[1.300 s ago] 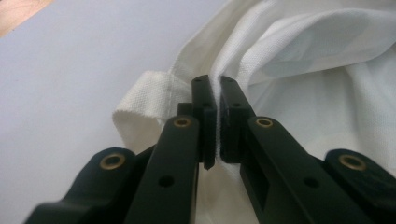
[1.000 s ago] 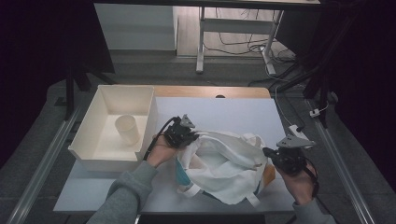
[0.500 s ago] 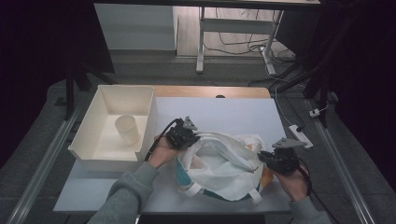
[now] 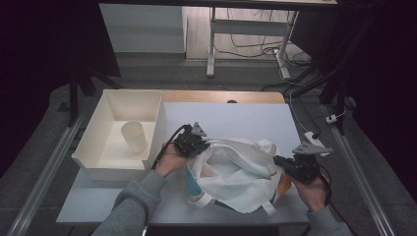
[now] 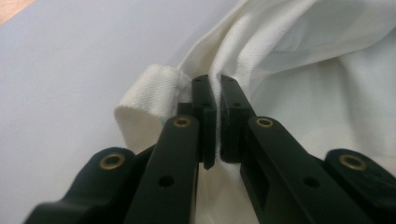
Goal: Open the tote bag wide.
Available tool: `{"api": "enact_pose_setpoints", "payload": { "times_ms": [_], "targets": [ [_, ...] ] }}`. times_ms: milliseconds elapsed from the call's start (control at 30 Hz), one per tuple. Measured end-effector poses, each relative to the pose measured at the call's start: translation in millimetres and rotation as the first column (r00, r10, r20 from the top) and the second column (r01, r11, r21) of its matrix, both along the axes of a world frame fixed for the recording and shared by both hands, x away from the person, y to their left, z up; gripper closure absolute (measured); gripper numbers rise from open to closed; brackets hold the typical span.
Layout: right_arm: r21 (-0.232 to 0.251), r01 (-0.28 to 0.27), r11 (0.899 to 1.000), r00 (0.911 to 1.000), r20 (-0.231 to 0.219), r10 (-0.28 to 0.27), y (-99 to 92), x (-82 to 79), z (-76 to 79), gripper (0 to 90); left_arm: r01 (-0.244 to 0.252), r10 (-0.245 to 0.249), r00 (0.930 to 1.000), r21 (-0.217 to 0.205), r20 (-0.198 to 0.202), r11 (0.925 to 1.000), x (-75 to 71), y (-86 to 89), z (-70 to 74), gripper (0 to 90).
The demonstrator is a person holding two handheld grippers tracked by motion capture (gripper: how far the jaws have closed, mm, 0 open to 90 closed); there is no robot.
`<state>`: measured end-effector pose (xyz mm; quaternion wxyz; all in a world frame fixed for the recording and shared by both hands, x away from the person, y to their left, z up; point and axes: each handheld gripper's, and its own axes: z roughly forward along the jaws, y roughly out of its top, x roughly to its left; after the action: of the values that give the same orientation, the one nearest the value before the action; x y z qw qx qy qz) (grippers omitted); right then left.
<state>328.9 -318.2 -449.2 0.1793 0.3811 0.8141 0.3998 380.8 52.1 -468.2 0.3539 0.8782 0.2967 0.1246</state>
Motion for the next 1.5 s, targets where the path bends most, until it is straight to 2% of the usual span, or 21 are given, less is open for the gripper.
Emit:
{"api": "enact_pose_setpoints", "payload": {
  "times_ms": [133, 233, 500, 700, 1000, 1067, 1167, 1267, 1367, 1500],
  "targets": [
    [0.001, 0.025, 1.000, 0.9992, -0.033, -0.024, -9.9, 9.2, -12.4, 87.8, 0.012, -0.012, 0.9999, 0.015, 0.006, 0.9998, -1.6, -6.4, -1.8, 86.1],
    [0.043, 0.044, 0.998, 0.9957, -0.083, -0.041, -16.6, 17.5, -24.1, 87.7, 0.017, -0.017, 0.9998, 0.020, 0.004, 0.9997, -2.1, -8.6, -2.9, 86.2],
    [0.013, 0.078, 0.997, 0.9882, -0.133, -0.076, -15.9, 30.3, -44.9, 87.8, 0.019, -0.019, 0.9998, 0.031, -0.003, 0.9994, -1.6, -13.5, -9.2, 86.2],
    [0.007, 0.085, 0.996, 0.9861, -0.144, -0.083, -15.5, 31.9, -49.1, 87.8, 0.013, -0.013, 0.9998, 0.027, -0.012, 0.9995, -0.3, -15.2, -14.0, 86.2],
    [-0.007, 0.080, 0.997, 0.9882, -0.130, -0.081, -13.6, 32.0, -51.2, 87.3, 0.004, -0.003, 0.9999, 0.019, -0.017, 0.9998, 0.7, -16.5, -18.8, 86.1],
    [-0.003, 0.071, 0.997, 0.9900, -0.122, -0.071, -14.6, 30.2, -47.8, 84.6, 0.006, -0.005, 1.0000, 0.025, -0.004, 0.9997, -1.2, -16.9, -16.9, 85.5],
    [0.001, 0.069, 0.998, 0.9915, -0.111, -0.069, -16.9, 22.3, -32.4, 70.8, 0.010, -0.010, 0.9999, 0.012, -0.002, 0.9999, -1.2, -15.4, -15.8, 84.2],
    [0.017, 0.077, 0.997, 0.9946, -0.070, -0.076, -15.6, 9.3, -14.8, 64.2, 0.014, -0.014, 0.9997, -0.008, -0.020, 0.9999, 1.2, -13.3, -16.5, 83.5],
    [0.005, 0.081, 0.997, 0.9966, -0.014, -0.081, -9.1, -3.6, 4.0, 59.3, 0.017, -0.017, 0.9997, -0.021, -0.019, 0.9996, -0.1, -12.0, -13.7, 80.4],
    [0.053, 0.007, 0.999, 0.9997, 0.023, -0.008, 5.9, -16.6, 23.4, 57.1, 0.024, -0.023, 0.9995, -0.033, 0.023, 0.9992, -5.5, -11.6, -5.2, 74.1]
  ]
}}
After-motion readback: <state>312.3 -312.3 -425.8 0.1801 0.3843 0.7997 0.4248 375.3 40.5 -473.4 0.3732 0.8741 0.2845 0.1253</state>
